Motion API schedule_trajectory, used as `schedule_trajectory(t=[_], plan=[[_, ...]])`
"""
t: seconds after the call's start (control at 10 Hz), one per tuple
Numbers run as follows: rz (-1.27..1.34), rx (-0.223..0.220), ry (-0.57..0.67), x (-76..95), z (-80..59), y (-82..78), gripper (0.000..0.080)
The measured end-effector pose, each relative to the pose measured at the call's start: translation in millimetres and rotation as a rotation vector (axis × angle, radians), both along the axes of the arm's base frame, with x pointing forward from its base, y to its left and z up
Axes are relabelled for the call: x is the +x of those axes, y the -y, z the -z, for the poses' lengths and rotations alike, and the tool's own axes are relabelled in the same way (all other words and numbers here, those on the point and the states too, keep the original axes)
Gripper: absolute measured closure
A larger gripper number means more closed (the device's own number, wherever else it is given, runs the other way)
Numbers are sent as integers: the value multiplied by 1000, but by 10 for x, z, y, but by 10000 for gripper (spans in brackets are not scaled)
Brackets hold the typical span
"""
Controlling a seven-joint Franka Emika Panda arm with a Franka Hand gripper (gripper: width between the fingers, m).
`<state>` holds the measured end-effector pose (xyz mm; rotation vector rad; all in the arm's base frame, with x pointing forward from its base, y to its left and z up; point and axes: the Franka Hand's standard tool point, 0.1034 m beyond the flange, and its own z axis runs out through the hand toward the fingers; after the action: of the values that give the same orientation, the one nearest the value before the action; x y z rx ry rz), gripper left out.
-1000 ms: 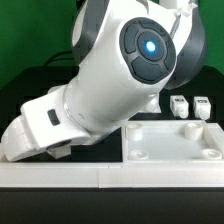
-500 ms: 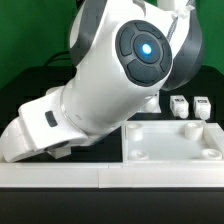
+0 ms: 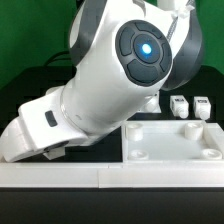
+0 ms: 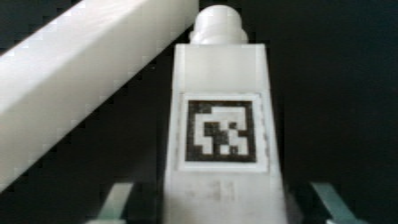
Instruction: Assemble one leg
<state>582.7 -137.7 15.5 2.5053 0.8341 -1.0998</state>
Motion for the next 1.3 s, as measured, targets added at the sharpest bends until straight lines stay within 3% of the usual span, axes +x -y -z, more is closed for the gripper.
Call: schedule_trajectory(t=[0.1,0.2,0.3,0.5,0.6,0.8,0.9,1.0,1.2,1.3], plan=[[-6,3,14,70,-105,-59,514],[-6,11,32,145,-304,-145,514],[4,14,34,204,-575,-272,514],[-9,46,156,510,-1008,-572,514],[-47,83,261,695,-989,-587,512],[-51,151,376,691,-1021,-532,512],[-60,165,413,701,-1033,-521,512],[26,179,464,713,-1097,-664,512],[247,287,573,809,-1415,-1079,512],[297,310,658,922,-1488,-1227,512]])
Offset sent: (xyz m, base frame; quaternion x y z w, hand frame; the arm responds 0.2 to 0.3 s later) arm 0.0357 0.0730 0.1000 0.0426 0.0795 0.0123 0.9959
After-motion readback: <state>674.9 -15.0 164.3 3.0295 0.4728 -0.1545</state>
